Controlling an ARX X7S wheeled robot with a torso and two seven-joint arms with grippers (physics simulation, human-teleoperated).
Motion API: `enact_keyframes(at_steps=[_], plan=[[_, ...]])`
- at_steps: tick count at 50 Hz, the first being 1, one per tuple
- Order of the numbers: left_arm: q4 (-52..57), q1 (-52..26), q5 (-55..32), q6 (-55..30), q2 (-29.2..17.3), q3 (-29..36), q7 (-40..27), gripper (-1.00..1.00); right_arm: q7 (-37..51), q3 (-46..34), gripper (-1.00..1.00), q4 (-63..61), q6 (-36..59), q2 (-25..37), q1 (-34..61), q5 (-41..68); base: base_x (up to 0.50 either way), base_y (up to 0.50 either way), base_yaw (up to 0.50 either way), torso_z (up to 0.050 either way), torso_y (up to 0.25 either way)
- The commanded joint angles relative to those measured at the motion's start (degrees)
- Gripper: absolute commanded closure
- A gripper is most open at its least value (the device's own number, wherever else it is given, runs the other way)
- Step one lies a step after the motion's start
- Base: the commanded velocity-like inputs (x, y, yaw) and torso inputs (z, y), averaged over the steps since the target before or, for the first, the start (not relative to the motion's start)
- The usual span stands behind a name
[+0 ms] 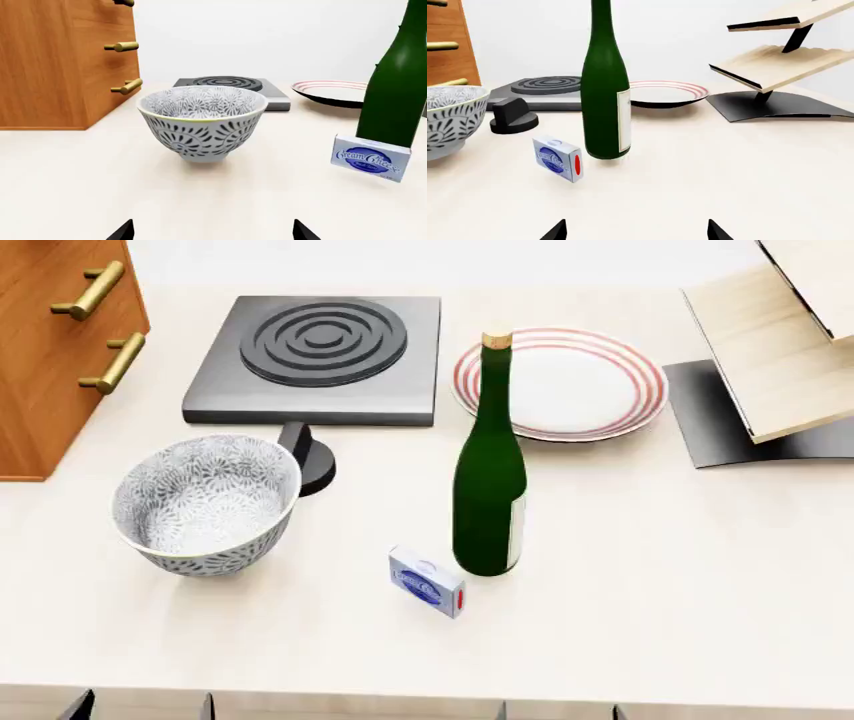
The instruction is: Pick up the akita bowl and put it on the plate.
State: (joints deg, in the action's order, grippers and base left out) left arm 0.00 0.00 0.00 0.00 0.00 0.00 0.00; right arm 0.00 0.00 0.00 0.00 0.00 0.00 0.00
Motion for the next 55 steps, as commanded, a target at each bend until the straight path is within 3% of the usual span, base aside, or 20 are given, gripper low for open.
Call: enact_keyframes(at_steps=[1,23,31,55], plan=[[-0.5,0.0,-4.2,0.7,-4.2,5.0,-5.0,-1.0,1.3,-1.3,-1.0,0.4,-0.4,1.0,0.0,1.0,0.0,0.0,0.0,0.0,0.0],[-0.5,-1.1,-3.7,2.3,-6.0,6.2,-7.6,-1.0,4.6,-4.2,-1.0,0.9,0.4,3.6,1.3,4.1,0.0,0.0,0.0,0.0,0.0],[3.5,-3.1,-3.3,0.0,-7.1,5.7,-9.4,-1.0,6.4,-4.2,-1.0,-5.0,3.8,4.7,3.0,4.3,0.0,0.0,0.0,0.0,0.0],[30.3,-4.6,-7.2,-11.7,-10.3,3.2,-11.5,-1.0,11.4,-2.6,-1.0,-24.4,15.0,6.6,7.0,7.8,0.0,0.0,0.0,0.0,0.0]])
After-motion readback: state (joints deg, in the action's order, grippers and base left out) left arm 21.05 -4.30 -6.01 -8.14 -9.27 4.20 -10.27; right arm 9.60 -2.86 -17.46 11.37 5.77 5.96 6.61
